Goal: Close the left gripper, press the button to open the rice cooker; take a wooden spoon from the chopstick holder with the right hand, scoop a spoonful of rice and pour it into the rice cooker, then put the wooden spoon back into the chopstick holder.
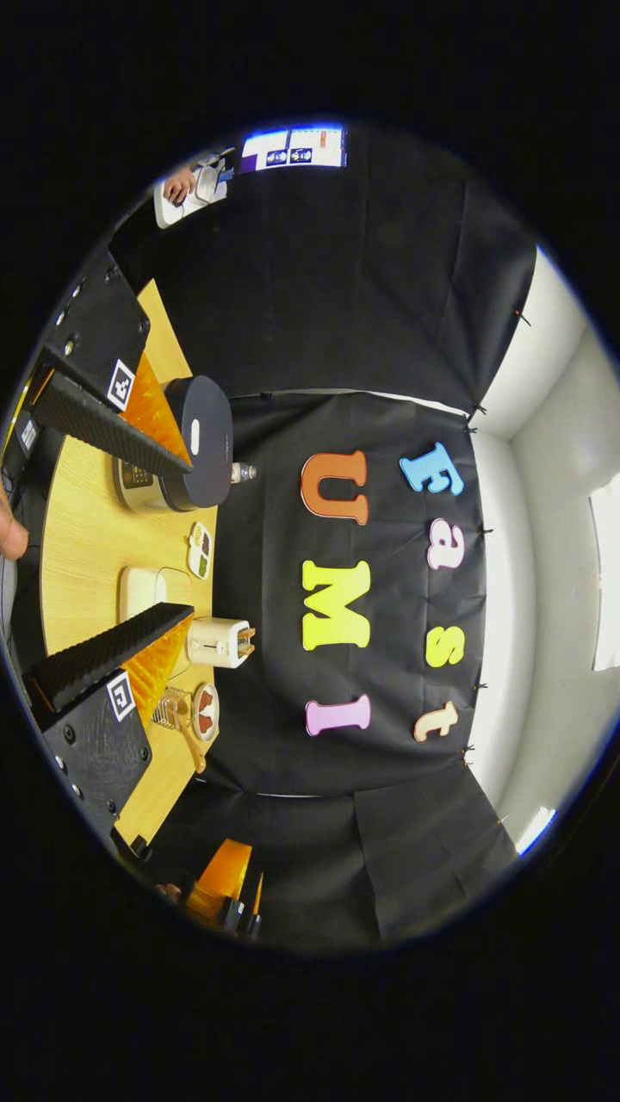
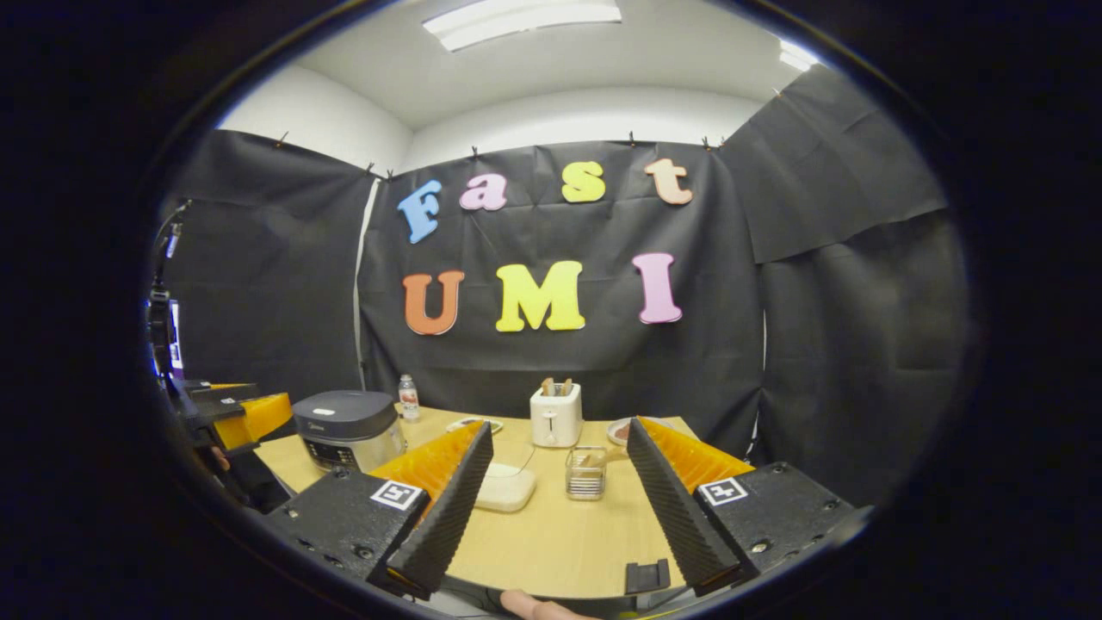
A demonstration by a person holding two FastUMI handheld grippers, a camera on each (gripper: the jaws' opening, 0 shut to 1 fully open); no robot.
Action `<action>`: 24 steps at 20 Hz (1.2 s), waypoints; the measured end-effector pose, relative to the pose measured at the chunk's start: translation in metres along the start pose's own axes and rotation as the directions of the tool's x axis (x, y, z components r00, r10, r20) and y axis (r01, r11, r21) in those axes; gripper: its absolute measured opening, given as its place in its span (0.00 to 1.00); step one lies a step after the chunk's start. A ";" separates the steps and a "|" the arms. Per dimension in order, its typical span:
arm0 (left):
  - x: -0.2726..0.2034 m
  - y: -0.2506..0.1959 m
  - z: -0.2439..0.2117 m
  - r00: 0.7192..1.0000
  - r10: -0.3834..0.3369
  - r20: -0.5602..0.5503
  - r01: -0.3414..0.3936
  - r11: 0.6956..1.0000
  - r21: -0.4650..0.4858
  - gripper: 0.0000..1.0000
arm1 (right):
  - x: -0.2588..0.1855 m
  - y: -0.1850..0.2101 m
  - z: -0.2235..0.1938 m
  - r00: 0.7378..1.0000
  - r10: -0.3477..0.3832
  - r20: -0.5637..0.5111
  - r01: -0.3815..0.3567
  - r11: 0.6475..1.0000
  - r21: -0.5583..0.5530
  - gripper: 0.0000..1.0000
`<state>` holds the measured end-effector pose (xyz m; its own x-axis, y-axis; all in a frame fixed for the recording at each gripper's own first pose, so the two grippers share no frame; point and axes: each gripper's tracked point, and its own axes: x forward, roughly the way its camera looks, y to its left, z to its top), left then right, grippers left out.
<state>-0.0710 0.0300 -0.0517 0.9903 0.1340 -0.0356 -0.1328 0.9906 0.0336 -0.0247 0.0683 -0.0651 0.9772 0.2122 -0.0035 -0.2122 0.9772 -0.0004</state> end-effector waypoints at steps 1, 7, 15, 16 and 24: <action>-0.003 -0.004 0.001 1.000 -0.005 0.011 0.005 1.000 0.009 0.95 | 0.000 -0.001 -0.004 1.000 -0.002 -0.012 0.002 1.000 -0.004 1.00; -0.007 -0.010 -0.004 1.000 -0.019 0.015 0.018 1.000 0.014 0.94 | -0.005 -0.008 -0.007 1.000 -0.024 -0.018 0.023 1.000 -0.017 0.94; -0.012 -0.009 0.000 0.999 -0.019 0.032 0.018 0.999 0.028 0.94 | -0.010 0.000 -0.005 1.000 -0.008 -0.012 0.008 0.999 -0.035 0.94; -0.011 -0.010 -0.002 0.999 -0.020 0.031 0.019 1.000 0.021 0.94 | -0.010 0.001 -0.005 1.000 -0.008 -0.012 0.007 0.999 -0.037 1.00; -0.014 -0.013 -0.002 0.999 -0.027 0.033 0.026 0.999 0.022 0.94 | -0.010 0.003 -0.004 1.000 -0.005 -0.010 0.005 0.999 -0.038 0.94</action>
<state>-0.0831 0.0156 -0.0535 0.9944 0.1061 -0.0033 -0.1058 0.9929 0.0546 -0.0354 0.0688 -0.0695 0.9782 0.2072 -0.0138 -0.2076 0.9774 -0.0389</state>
